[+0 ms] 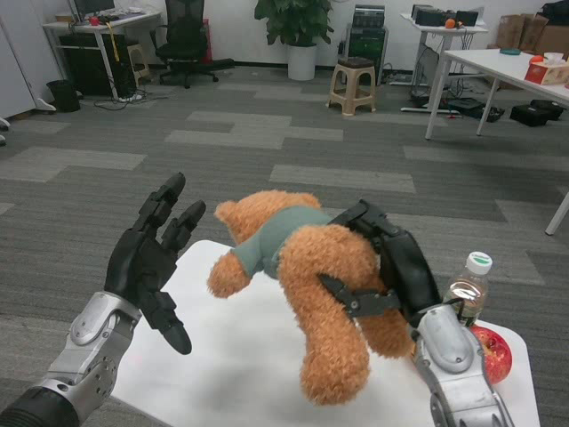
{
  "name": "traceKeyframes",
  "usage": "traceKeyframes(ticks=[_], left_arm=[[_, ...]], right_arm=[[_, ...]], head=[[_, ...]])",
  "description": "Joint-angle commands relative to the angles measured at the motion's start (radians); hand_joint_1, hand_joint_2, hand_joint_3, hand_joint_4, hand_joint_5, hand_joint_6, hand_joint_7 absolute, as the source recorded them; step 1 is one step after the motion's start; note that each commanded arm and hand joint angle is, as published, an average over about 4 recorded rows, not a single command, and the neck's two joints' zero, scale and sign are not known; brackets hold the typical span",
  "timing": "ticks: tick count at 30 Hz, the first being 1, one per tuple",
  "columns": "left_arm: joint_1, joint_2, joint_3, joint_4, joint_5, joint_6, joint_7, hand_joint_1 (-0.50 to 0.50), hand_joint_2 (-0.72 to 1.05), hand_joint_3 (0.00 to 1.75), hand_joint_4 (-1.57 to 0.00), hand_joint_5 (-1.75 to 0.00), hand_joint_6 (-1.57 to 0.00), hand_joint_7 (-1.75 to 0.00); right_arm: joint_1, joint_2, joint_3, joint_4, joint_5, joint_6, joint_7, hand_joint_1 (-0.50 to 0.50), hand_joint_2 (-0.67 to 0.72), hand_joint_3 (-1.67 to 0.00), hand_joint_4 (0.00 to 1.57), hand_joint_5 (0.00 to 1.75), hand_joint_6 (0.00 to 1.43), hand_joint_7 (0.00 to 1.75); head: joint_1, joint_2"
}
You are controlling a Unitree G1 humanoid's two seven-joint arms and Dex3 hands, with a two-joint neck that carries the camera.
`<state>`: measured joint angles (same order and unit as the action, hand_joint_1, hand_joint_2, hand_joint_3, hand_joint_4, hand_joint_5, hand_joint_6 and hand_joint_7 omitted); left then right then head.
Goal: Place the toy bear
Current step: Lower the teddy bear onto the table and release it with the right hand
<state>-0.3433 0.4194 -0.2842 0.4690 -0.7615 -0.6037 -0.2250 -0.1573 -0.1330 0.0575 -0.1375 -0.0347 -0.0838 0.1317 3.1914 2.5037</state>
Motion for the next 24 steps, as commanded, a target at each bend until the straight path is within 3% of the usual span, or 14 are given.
traceKeyframes(ticks=[1,10,13,16,19,24], left_arm=[[-0.002,0.002,0.007,0.005,-0.004,-0.002,0.001,-0.48,-0.64,0.09,0.0,-0.31,0.0,-0.14],[-0.003,-0.001,0.006,0.005,-0.002,-0.002,0.001,-0.48,-0.64,0.09,0.0,-0.33,0.0,-0.14],[-0.003,-0.001,0.004,0.006,-0.002,-0.002,0.001,-0.48,-0.64,0.09,0.0,-0.41,0.0,-0.14],[-0.004,-0.001,0.0,0.009,-0.002,-0.002,0.001,-0.48,-0.64,0.09,0.0,-0.38,0.0,-0.14],[-0.004,-0.001,-0.001,0.01,-0.002,-0.002,0.001,-0.48,-0.64,0.09,0.0,-0.36,0.0,-0.14],[-0.003,-0.001,-0.001,0.01,-0.002,-0.002,0.001,-0.48,-0.64,0.09,0.0,-0.36,0.0,-0.14]], right_arm=[[-0.024,-0.002,0.021,0.06,-0.002,-0.049,0.004,-0.35,-0.6,-1.03,0.14,1.65,1.17,1.47],[-0.053,-0.004,0.03,0.19,-0.006,-0.148,0.003,-0.35,-0.6,-1.03,0.1,1.65,1.17,1.47],[-0.072,-0.009,0.028,0.269,-0.024,-0.219,-0.003,-0.34,-0.6,-1.09,0.09,1.65,1.17,1.5],[-0.119,-0.015,0.025,0.456,-0.049,-0.373,-0.022,-0.33,-0.6,-1.05,0.09,1.6,1.17,1.54],[-0.153,-0.017,0.013,0.577,-0.085,-0.465,-0.037,-0.34,-0.6,-1.03,0.06,1.55,1.17,1.54],[-0.174,-0.027,-0.002,0.662,-0.143,-0.507,-0.041,-0.36,-0.6,-1.03,0.05,1.55,1.14,1.54]], head=[[0.0,0.0],[-0.001,0.002],[-0.006,0.001],[-0.007,0.001],[-0.006,0.001],[-0.008,0.0]])
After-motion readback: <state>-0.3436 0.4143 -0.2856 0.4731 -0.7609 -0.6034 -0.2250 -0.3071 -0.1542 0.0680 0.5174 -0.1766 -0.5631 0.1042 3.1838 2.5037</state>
